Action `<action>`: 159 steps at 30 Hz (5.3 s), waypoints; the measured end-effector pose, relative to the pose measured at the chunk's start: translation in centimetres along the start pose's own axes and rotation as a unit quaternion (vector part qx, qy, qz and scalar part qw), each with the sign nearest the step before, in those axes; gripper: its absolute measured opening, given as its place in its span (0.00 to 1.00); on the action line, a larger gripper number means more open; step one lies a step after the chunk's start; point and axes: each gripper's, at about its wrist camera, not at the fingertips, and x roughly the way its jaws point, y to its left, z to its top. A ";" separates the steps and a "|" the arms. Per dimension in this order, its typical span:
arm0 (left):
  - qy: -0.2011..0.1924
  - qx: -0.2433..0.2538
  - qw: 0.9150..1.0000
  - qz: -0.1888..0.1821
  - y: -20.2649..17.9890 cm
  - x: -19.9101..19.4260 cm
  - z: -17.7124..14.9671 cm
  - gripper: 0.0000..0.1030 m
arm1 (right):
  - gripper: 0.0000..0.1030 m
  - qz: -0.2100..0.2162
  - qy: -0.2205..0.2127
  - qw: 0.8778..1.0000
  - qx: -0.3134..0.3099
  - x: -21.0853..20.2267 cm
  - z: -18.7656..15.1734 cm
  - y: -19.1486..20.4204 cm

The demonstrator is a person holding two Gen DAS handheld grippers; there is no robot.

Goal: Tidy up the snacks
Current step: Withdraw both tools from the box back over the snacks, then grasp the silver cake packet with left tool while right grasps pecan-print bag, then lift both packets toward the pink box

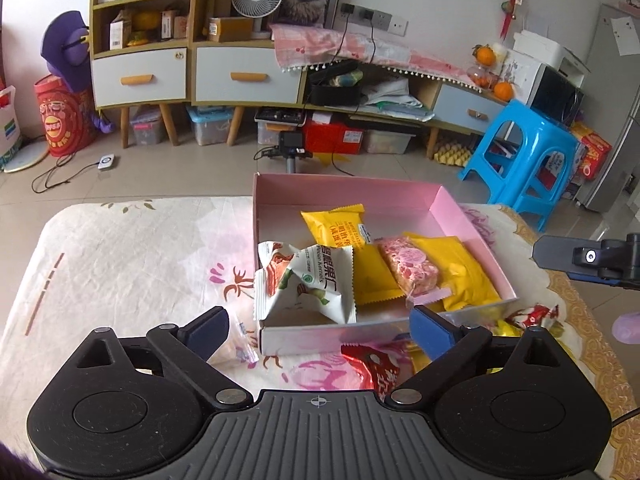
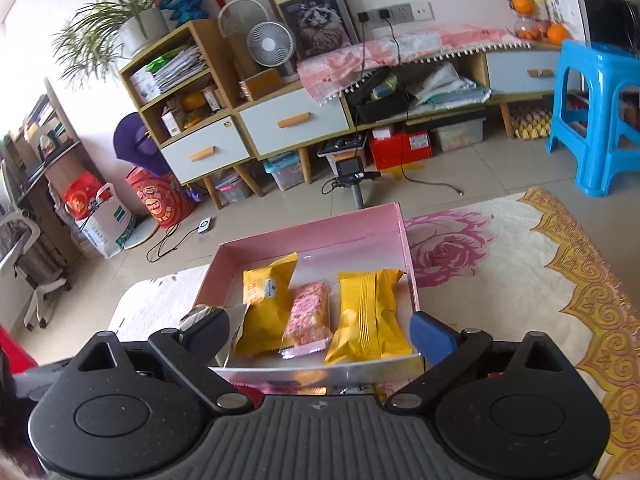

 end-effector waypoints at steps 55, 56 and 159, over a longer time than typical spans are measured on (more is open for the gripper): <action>0.038 0.131 0.990 -0.026 9.0 0.1 -10.0 1.00 | 0.93 -0.062 0.036 0.974 -0.215 -0.8 -13.2 1.1; 0.043 0.133 0.989 -0.047 8.7 -0.1 -10.0 1.00 | 0.93 -0.065 0.036 0.974 -0.213 -0.7 -13.2 0.9; 0.068 0.117 0.985 0.104 -3.0 9.8 6.1 0.58 | 0.42 -0.025 -0.018 0.999 -0.026 7.8 1.5 -2.5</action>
